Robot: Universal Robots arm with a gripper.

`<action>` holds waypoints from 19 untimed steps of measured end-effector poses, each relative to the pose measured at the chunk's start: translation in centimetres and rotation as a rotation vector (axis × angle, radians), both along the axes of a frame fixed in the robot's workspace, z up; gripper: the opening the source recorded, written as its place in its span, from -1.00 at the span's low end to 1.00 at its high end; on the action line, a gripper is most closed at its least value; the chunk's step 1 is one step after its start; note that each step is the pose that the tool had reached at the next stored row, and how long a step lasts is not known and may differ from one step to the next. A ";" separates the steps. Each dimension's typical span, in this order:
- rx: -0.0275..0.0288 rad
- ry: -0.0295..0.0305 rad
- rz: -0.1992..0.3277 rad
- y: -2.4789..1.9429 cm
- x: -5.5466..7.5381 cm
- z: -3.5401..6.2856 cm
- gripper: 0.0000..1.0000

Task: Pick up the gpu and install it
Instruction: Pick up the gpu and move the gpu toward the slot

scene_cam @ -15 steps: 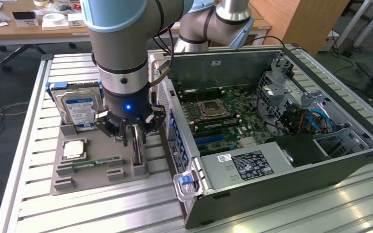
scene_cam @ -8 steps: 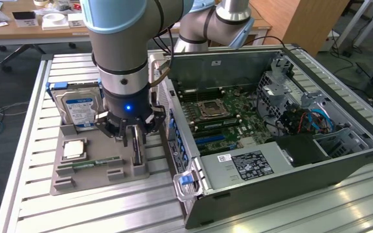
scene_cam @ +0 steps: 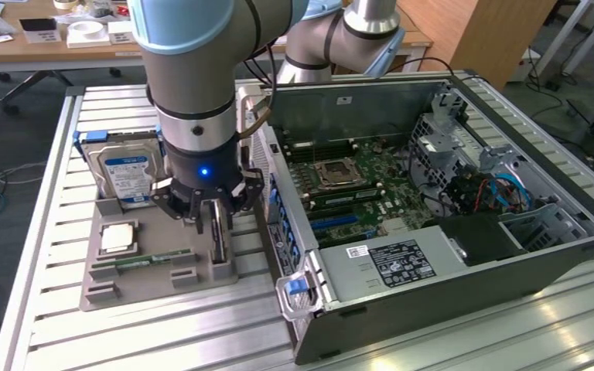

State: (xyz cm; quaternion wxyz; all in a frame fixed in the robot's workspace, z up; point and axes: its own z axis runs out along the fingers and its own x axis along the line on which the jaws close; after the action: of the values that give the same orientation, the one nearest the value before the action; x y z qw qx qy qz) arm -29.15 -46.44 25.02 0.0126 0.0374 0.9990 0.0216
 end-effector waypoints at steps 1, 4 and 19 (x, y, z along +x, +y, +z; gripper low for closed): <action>-0.0001 0.0001 0.000 0.00 0.0 -0.08 -0.05; -0.0006 0.0005 0.000 0.00 0.0 -0.19 -0.05; -0.0003 0.0002 0.000 1.21 0.0 -1.18 -0.05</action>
State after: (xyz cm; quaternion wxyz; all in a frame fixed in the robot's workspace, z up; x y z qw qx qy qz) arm -29.15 -45.23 23.85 0.0125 0.0374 0.9990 0.0214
